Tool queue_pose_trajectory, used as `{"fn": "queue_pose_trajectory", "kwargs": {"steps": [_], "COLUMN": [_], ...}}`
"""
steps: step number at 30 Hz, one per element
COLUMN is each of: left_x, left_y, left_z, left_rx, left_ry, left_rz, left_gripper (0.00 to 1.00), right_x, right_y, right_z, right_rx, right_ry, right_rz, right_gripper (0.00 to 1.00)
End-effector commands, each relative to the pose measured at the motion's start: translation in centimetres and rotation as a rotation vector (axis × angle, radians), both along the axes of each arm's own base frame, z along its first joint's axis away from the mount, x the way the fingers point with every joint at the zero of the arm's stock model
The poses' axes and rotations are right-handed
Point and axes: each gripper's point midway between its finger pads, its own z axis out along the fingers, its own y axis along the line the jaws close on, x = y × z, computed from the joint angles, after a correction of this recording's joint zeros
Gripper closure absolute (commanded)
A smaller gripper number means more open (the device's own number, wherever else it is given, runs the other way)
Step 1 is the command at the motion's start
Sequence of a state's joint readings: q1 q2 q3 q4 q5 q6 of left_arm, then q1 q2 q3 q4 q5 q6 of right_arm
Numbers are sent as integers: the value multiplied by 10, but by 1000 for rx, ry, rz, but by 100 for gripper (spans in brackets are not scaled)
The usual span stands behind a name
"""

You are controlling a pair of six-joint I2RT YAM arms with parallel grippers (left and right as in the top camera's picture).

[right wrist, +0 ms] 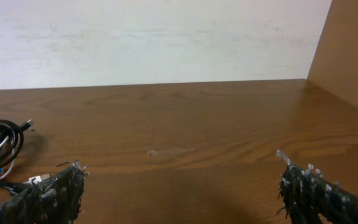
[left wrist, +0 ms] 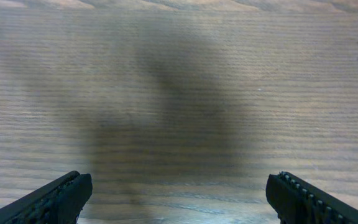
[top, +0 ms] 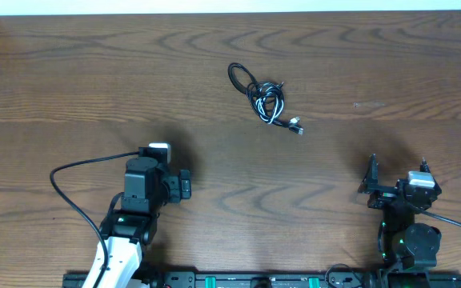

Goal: Untangle cables
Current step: 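Raise the left gripper and move it forward toward the cable bundle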

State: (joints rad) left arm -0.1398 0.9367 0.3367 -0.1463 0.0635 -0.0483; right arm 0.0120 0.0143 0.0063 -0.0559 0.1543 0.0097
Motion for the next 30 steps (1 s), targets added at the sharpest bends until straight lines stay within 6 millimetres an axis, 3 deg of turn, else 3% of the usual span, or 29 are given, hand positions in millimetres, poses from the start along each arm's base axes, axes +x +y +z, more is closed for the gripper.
{"fn": "queue_pose_trajectory", "kwargs": {"steps": [1,20,30], "left_x": [5,10,16], "left_y": [-9,-15,-15], "left_z": [8,-11,-6], "left_rx": [-32,-40,-38], "left_ry": [-6,128,105], "left_rz": [-39,-59,-56], "left_gripper": [5,5,5], "right_x": [0,0,0], "right_y": [1,1,1], "right_z": [0,0,0], "right_rx": [-15,-15,-15], "right_ry": [-1,-1,-1], "right_rz": [5,5,5], "right_gripper": [1,1,1]}}
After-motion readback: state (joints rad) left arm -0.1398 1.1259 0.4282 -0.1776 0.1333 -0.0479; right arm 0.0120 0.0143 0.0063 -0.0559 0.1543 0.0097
